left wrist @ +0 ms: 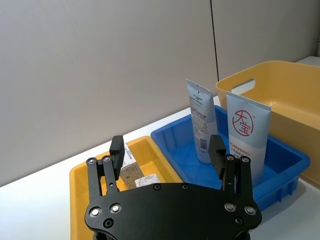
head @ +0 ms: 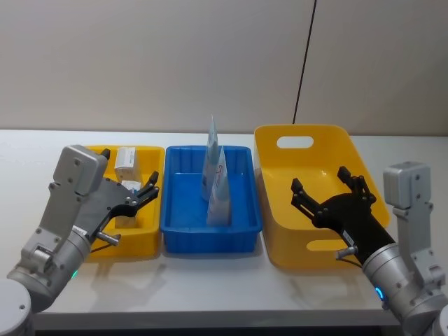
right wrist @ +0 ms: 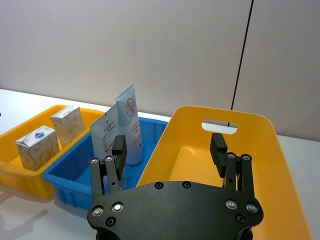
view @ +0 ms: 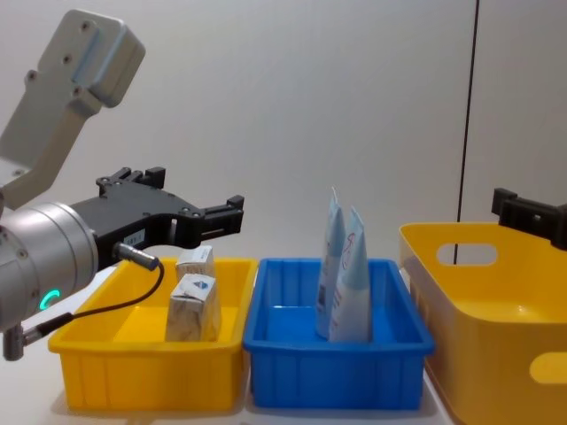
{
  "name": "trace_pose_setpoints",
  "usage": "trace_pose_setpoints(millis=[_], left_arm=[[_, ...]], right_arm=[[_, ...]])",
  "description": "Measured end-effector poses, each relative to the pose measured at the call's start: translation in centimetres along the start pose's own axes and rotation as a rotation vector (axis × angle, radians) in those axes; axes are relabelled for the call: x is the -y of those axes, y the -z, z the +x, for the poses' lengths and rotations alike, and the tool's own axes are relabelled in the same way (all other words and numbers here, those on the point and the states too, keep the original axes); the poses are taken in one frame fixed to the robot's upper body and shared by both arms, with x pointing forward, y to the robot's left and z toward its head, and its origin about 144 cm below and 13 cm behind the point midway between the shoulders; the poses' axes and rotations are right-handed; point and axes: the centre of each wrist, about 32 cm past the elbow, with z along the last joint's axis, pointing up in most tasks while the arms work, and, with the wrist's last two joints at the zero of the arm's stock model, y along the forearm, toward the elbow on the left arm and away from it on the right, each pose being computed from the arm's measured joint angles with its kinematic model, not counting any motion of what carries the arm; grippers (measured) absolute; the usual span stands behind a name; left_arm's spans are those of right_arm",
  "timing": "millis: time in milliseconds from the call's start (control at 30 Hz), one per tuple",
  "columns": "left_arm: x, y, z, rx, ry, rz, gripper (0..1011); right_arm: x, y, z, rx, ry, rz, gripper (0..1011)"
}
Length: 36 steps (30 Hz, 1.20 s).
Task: Bimanual collaborative sorting of washing and personal care products
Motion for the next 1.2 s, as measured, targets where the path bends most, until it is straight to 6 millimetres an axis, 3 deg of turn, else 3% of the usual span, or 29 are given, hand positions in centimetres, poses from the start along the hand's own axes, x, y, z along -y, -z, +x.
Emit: trace_pose_setpoints(millis=[1200], left_arm=[[0.00,0.00,0.00,0.000,0.000,0.000,1001]], right_arm=[[0.00,0.00,0.00,0.000,0.000,0.000,1003]])
